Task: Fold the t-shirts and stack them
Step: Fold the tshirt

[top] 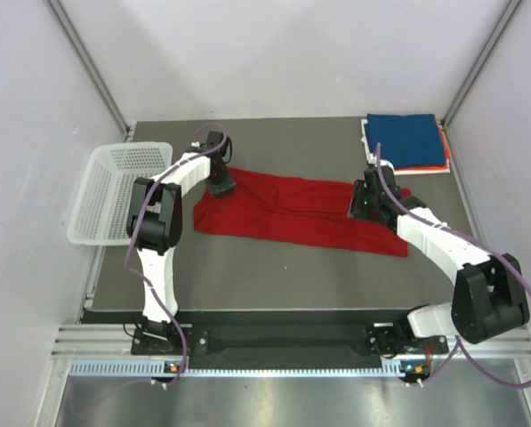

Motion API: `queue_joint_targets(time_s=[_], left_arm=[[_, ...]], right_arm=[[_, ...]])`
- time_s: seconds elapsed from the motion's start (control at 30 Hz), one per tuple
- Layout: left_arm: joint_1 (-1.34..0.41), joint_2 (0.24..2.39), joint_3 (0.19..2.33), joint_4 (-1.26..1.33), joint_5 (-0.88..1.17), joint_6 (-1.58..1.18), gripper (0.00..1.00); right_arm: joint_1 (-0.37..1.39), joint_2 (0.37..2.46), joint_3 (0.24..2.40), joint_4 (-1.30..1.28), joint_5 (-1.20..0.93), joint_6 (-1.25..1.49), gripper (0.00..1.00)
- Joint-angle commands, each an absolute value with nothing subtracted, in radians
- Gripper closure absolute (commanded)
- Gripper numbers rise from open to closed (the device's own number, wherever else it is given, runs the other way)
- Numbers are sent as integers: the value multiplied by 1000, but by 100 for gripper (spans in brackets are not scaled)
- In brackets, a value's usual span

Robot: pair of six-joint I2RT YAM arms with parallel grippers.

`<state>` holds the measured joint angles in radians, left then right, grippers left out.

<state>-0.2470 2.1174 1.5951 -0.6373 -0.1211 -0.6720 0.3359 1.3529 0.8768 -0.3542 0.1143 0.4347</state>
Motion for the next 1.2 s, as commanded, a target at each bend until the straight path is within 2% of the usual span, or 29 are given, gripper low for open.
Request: queue_joint_targets(time_s=[0.0,0.1,0.2,0.3,0.5,0.6,0.83,0.97,1.17], left_arm=[[-222,2240,1657,-603,-196,-614,63],[-209,2278,1732,-589,-204,-592,62],[-189,2344,1834,-561,-120,-578,62],[-183,2420,1980,-571,-66,-558,62],[-157,2456,2167,-552,61,-548,60],[-150,2358,2137,-545,54,-532,58],[-153,2165,1820,-448,83,-583,56],[-160,2178,1723,-397,127,-603,56],[-156,2255,1733,-443,86,-575,56]], right_arm=[[333,1305,887,-345,161,453,60],[333,1325,902,-341,152,463,59],[334,1376,928,-336,147,457,59],[327,1472,1047,-383,259,407,56],[319,1643,1236,-463,215,336,55],[313,1715,1262,-449,164,286,52],[282,1888,1307,-497,115,287,53],[276,1882,1249,-463,141,293,53],[276,1801,1120,-448,155,348,54]])
